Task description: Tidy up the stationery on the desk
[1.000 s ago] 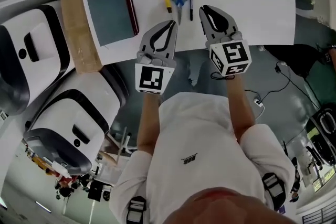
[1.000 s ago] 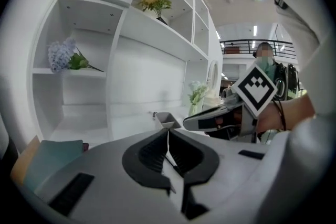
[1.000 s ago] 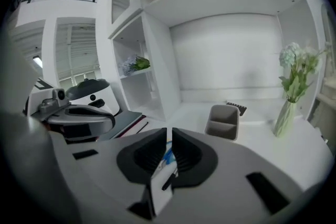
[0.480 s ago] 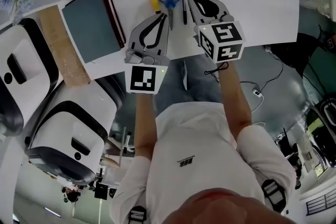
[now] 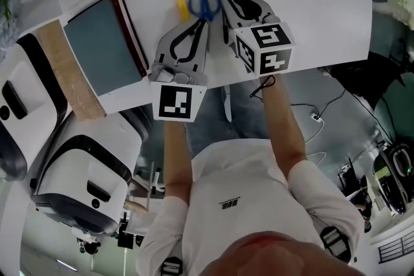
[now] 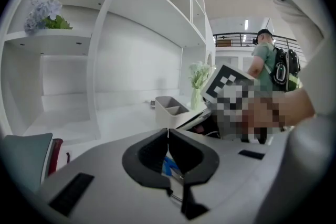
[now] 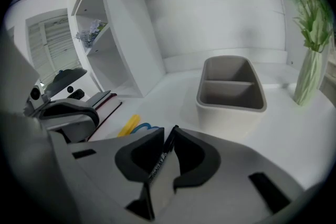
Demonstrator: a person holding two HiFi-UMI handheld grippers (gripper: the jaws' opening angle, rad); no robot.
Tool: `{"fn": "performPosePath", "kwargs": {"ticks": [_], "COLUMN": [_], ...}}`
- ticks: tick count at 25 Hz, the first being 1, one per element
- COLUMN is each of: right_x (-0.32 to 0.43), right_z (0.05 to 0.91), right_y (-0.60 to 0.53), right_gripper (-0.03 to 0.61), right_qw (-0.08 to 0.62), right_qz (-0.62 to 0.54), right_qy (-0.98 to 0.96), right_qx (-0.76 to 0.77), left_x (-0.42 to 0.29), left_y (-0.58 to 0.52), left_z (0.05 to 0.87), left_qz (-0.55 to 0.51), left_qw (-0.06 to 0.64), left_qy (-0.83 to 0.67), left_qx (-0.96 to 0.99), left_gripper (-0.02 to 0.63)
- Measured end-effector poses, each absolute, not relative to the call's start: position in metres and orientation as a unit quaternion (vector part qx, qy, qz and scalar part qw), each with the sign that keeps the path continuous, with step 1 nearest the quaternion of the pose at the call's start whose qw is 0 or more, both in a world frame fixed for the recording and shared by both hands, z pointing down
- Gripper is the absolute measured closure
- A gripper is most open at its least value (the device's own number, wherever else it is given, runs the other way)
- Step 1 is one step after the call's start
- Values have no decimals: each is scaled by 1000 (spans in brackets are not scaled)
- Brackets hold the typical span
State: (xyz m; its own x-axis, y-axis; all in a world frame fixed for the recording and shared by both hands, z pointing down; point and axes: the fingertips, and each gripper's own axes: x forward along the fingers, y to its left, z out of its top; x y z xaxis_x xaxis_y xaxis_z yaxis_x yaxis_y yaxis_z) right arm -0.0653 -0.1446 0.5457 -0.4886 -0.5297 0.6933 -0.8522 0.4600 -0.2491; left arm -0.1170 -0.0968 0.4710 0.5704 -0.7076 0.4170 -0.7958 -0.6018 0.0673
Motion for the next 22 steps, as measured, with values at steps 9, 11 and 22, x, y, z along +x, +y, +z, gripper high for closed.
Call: {"fn": "performPosePath", "kwargs": {"ticks": [9,11,22], "right_x": [-69,-69,-68], "right_z": [563,564,540], "right_y": [-151,-153,-148], "right_gripper": [517,519,532], "right_qw": [291,293,268], "right_qz": [308,307,298], "right_qy": [-800,-799,-818], "right_qx": [424,426,412], "left_x": [-124,-125,-119], "left_y": [-101,-101,-102], "left_z": [475,477,477], "left_qz": [172,172,162], "left_qw": [135,137,146], "left_qy": [-435,-435,-433], "left_qx": [874,873,874], "left_gripper": [614,614,614]}}
